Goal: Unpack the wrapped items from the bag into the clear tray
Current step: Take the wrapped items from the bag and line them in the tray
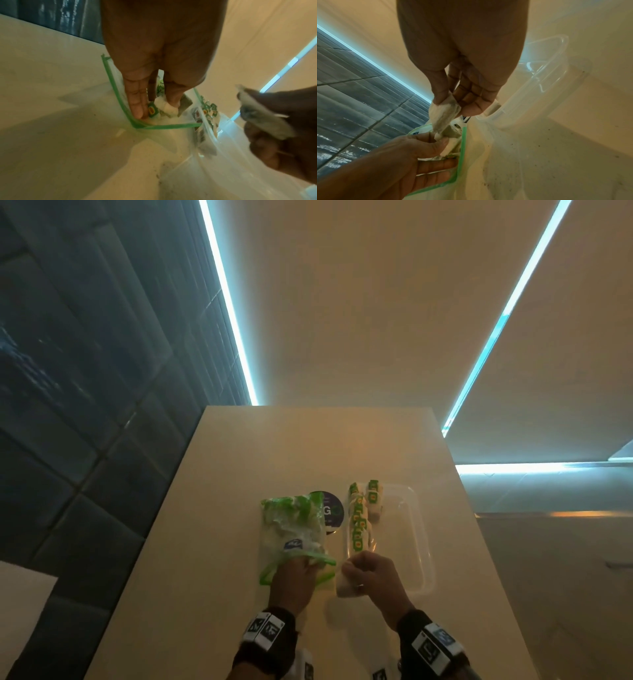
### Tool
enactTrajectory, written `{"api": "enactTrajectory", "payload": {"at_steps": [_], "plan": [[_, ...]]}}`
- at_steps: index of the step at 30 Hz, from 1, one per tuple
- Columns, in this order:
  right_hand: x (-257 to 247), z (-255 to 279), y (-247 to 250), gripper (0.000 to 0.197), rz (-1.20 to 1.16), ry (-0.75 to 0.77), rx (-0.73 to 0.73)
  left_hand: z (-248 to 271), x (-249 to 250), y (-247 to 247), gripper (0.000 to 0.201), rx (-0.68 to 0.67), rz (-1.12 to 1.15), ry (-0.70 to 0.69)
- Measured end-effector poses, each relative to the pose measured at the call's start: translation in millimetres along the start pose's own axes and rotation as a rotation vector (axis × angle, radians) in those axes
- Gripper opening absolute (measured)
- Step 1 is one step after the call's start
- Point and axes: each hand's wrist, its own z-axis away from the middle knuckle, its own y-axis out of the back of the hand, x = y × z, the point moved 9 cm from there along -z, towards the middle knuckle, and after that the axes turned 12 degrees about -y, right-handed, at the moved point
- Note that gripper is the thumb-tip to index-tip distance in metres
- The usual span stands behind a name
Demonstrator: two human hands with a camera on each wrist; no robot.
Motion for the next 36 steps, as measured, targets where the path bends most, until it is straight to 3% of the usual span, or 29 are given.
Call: {"api": "enactTrajectory", "payload": {"at_steps": [12, 15, 21, 27, 30, 34, 36], "plan": [[4.5, -1.3, -16.9, 0.016, 0.037, -0.022, -0.017, 44.6, -26.1, 28.8, 0.002, 0.249, 0.132, 0.153], [1.5, 2.4, -18.8, 0.018, 0.029, -0.029, -0.026, 52.5, -20.1, 34.0, 0.01, 0.244, 0.184, 0.167], [-8.9, 14.5, -35.7, 0.018, 0.056, -0.006, -0.195, 57.6, -12.1, 40.3, 0.009, 0.289, 0.468, 0.146], [-13.4, 26.4, -47.2, 0.008, 0.114, 0.035, -0.26, 56.6, 6.4, 44.3, 0.006, 0.283, 0.726, 0.13], [-12.6, 29.8, -45.6, 0.02, -0.082, -0.05, -0.319, 59.8, 19.4, 45.7, 0.024, 0.218, 0.86, 0.091], [-9.9, 38.2, -57.0, 0.011, -0.261, -0.192, -0.492, 62.1, 30.7, 44.3, 0.034, 0.115, 0.85, -0.004], [-9.5, 43.0, -62.3, 0.008, -0.271, -0.231, -0.547, 63.2, 40.3, 41.1, 0.028, 0.048, 0.835, -0.06]]}}
